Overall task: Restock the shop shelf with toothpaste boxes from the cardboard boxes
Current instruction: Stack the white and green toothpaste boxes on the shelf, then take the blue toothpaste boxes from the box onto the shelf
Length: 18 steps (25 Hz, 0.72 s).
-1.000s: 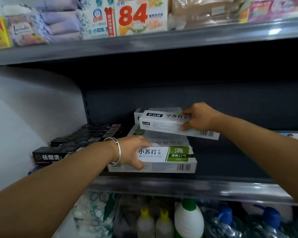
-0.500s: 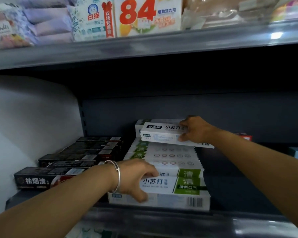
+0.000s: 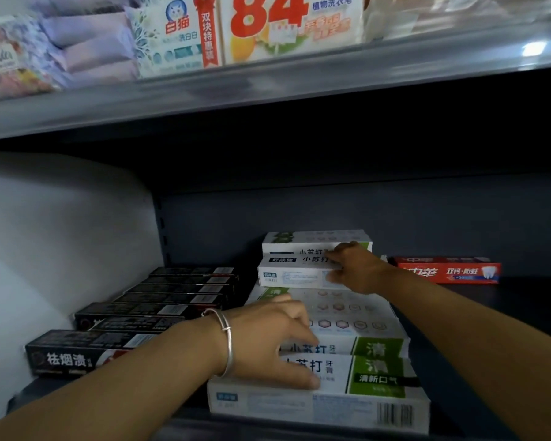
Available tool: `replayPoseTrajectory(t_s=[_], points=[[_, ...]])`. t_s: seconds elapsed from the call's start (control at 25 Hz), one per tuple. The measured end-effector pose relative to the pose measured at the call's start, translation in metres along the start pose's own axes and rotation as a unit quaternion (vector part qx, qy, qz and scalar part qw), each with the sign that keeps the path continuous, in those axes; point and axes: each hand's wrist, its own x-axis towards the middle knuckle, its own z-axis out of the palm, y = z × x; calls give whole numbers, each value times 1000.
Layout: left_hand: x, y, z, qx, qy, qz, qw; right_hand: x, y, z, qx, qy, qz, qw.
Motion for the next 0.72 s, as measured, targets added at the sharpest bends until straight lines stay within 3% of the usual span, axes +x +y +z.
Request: replayPoseTrajectory(t_s=[0.36, 0.72], points=[[26, 15, 5, -36, 85, -43, 995, -6, -1, 13, -127, 33, 4, 991], [29, 78, 7, -8, 133, -111, 985, -105, -3, -14, -57, 99, -4, 993]])
